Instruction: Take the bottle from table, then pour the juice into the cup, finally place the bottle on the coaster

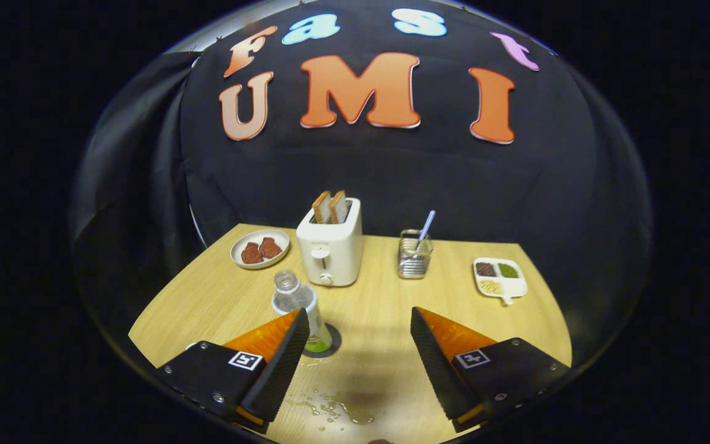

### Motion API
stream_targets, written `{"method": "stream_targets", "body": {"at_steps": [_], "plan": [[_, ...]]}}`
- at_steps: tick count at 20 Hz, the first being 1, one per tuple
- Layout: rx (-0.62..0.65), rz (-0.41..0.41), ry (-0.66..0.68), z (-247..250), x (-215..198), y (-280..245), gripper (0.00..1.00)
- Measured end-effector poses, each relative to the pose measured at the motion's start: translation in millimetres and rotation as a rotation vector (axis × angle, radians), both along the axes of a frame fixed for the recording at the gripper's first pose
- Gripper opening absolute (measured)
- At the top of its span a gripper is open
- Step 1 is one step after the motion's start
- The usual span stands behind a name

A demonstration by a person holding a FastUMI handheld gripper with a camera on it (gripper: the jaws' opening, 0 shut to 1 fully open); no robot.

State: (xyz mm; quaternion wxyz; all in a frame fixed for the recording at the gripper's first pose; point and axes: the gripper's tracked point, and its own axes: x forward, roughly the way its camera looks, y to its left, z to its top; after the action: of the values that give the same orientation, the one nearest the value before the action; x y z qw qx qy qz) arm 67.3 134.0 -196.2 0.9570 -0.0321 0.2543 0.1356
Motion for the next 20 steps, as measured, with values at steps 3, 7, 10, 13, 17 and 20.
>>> {"method": "stream_targets", "body": {"at_steps": [3, 7, 10, 13, 17, 20], "plan": [[0.004, -0.075, -0.081, 46.2, -10.6, -51.3, 0.97], [0.017, -0.175, -0.139, 79.2, -32.1, -111.4, 0.97], [-0.002, -0.211, -0.181, 93.5, -52.0, -139.7, 0.97], [0.015, -0.223, -0.206, 98.7, -57.9, -146.2, 0.97], [0.033, -0.233, -0.218, 104.5, -61.1, -144.6, 0.97], [0.028, -0.222, -0.231, 112.5, -60.6, -143.8, 0.97]]}}
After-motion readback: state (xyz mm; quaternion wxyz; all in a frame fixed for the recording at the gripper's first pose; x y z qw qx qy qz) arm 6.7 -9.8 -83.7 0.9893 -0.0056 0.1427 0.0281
